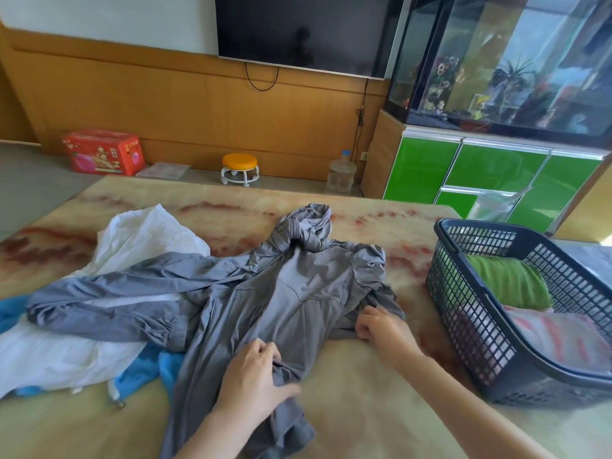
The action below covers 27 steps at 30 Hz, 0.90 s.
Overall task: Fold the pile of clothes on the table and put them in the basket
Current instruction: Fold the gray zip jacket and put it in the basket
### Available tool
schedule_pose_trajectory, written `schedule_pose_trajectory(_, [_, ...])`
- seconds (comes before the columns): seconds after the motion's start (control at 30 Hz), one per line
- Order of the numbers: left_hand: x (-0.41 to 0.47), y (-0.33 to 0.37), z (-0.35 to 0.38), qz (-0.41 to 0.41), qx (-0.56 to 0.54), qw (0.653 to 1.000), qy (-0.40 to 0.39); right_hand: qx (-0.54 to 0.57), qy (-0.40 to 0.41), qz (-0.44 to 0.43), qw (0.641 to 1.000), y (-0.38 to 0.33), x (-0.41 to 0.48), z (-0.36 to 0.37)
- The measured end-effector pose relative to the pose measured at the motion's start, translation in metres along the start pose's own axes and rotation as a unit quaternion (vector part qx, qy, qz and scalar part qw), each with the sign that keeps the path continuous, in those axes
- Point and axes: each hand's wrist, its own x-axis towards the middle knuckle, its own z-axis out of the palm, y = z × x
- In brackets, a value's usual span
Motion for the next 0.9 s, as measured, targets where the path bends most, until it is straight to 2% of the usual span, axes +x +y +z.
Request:
schedule_pose_trajectory(0.07, [0.001, -0.003, -0.001, 0.016, -0.002, 1.0, 0.01, -0.144, -0.029, 0.016, 0.989, 0.006, -0.006, -0.024])
schedule_pose_trajectory(0.1, [0.001, -0.005, 0.0, 0.025, -0.012, 0.999, 0.022, -0.203, -0.034, 0.051, 0.977, 0.009, -0.011, -0.036])
schedule_pose_trajectory(0.2, [0.002, -0.011, 0.0, 0.016, -0.089, 0.995, 0.051, -0.269, -0.013, 0.11, 0.957, 0.016, -0.028, -0.069])
schedule_pose_trajectory(0.3, [0.0, -0.011, -0.005, -0.01, -0.149, 0.986, 0.07, -0.191, -0.007, 0.08, 0.978, 0.005, -0.029, -0.073])
schedule_pose_trajectory(0.4, [-0.006, -0.006, -0.004, 0.013, -0.14, 0.986, 0.086, -0.026, -0.084, 0.018, 0.996, -0.012, -0.025, -0.036])
schedule_pose_trajectory(0.47, [-0.01, -0.007, -0.002, 0.018, -0.133, 0.986, 0.099, 0.011, -0.116, 0.022, 0.993, -0.013, -0.028, -0.01])
schedule_pose_trajectory(0.53, [-0.013, -0.011, -0.002, 0.011, -0.13, 0.986, 0.102, 0.062, -0.072, 0.046, 0.994, -0.004, -0.034, -0.005])
schedule_pose_trajectory(0.57, [-0.014, -0.014, -0.002, 0.01, -0.128, 0.986, 0.102, 0.05, -0.057, 0.057, 0.995, 0.003, -0.037, -0.011])
schedule_pose_trajectory(0.63, [-0.016, -0.019, -0.004, 0.01, -0.135, 0.985, 0.104, -0.084, -0.083, 0.066, 0.991, 0.013, -0.046, -0.03])
schedule_pose_trajectory(0.7, [-0.018, -0.02, -0.005, 0.015, -0.142, 0.984, 0.109, -0.222, -0.121, 0.096, 0.963, 0.022, -0.053, -0.049])
schedule_pose_trajectory(0.73, [-0.018, -0.021, -0.005, 0.018, -0.146, 0.983, 0.108, -0.247, -0.124, 0.113, 0.954, 0.022, -0.057, -0.059])
schedule_pose_trajectory(0.83, [-0.02, -0.021, -0.004, 0.011, -0.156, 0.983, 0.095, -0.16, -0.054, 0.085, 0.982, 0.007, -0.06, -0.068])
schedule_pose_trajectory(0.9, [-0.024, -0.022, -0.003, 0.002, -0.161, 0.982, 0.101, -0.003, -0.041, 0.094, 0.995, -0.02, -0.057, -0.057])
